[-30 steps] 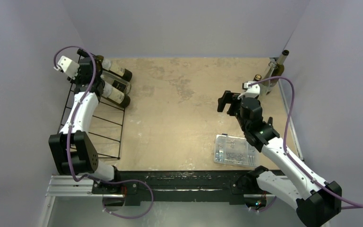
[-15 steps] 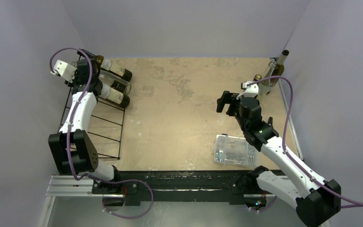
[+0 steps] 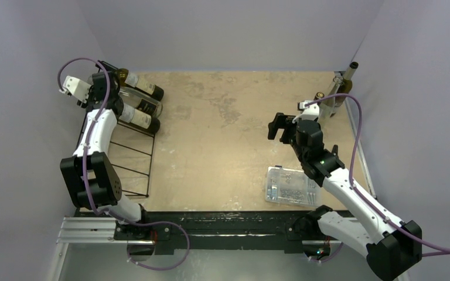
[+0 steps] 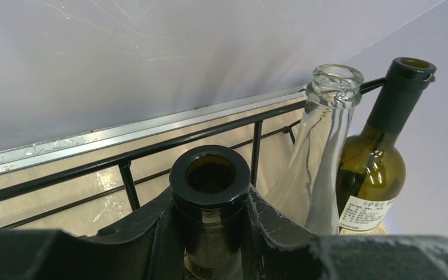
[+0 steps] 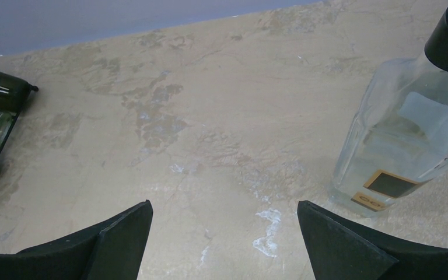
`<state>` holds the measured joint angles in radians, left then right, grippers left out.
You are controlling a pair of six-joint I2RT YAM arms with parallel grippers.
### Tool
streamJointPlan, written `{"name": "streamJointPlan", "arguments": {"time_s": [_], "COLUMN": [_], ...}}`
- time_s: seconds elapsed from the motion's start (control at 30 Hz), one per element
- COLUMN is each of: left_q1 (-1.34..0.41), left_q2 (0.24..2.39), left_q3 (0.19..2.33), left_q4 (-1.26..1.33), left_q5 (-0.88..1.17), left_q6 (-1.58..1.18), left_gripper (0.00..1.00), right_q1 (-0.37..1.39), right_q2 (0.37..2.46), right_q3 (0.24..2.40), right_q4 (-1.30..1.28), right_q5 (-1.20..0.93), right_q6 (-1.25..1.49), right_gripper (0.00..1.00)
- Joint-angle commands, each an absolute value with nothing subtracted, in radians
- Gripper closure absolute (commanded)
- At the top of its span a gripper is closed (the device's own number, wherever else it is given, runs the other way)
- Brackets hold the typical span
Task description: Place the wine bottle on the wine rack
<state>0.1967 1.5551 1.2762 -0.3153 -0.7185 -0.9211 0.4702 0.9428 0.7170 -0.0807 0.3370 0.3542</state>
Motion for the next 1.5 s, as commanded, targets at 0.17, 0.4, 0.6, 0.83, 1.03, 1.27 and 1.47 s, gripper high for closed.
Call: {"name": "streamJointPlan", "arguments": {"time_s": [0.17, 0.4, 0.6, 0.83, 1.03, 1.27, 1.47], "left_q1": [0.214, 0.221, 0.222, 0.223, 0.222, 0.223, 0.222], "left_q2": [1.593, 1.603, 1.608, 1.577, 1.505, 1.371, 1.210], "left_q3": [1.312, 1.315, 1.330, 1.347, 1.350, 1.360, 1.322], "left_q4": [-0.340, -0.359, -0.387, -0.431, -0.482, -0.560, -0.619], "left_q5": [-0.693, -0.692, -0.681, -0.671, -0.658, -0.575, -0.446], "left_q6": [-0.968, -0.971, -0.973, -0.970, -0.968, -0.959, -0.933], "left_gripper": [0.72, 0.55, 0.45, 0.32, 0.08, 0.00, 0.00], "right_q1": [0.463, 0.462, 0.462, 0.461, 0.463, 0.463, 0.462], "right_q2": [0.943, 0.941, 0.935, 0.925, 0.908, 0.890, 0.868], "right_q3": [0.724, 0.724, 0.726, 0.730, 0.749, 0.793, 0.864], "right_q4": [-0.040, -0.041, -0.043, -0.052, -0.084, -0.154, -0.258], "right_q5": [0.328, 0.329, 0.329, 0.324, 0.314, 0.261, 0.216], "right_q6": [0.345, 0.345, 0.345, 0.347, 0.349, 0.363, 0.365], "right_gripper": [0.01, 0.01, 0.01, 0.01, 0.01, 0.01, 0.01]}}
